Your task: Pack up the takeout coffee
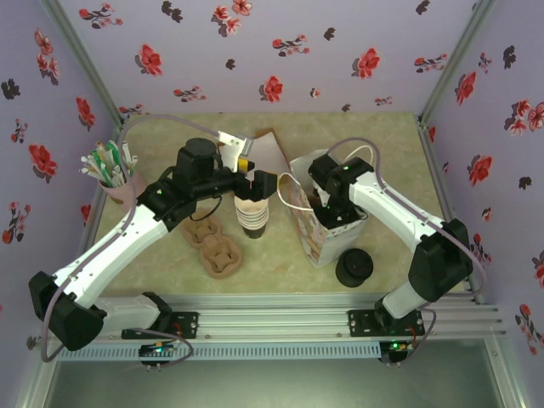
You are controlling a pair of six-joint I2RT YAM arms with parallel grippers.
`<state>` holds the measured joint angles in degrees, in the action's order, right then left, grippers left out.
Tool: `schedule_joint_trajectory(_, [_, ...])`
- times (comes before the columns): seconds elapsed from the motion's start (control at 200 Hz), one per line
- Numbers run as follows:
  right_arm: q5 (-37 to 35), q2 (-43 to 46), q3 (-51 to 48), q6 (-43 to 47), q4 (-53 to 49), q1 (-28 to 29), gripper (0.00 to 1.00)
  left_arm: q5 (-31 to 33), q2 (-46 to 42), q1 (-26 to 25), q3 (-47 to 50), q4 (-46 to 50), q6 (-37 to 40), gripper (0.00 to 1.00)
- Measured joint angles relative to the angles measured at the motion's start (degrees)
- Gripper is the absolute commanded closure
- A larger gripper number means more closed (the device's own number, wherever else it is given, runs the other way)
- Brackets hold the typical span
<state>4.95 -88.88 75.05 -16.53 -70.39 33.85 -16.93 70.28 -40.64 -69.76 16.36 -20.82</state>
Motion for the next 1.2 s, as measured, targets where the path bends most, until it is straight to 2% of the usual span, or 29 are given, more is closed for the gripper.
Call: schedule_joint_trajectory(1.2, [-1.09, 1.84, 4.63, -0.22, -3.1, 0.07, 0.13, -0.72, 1.25, -0.79, -0.28, 0.0, 0.0, 0.01])
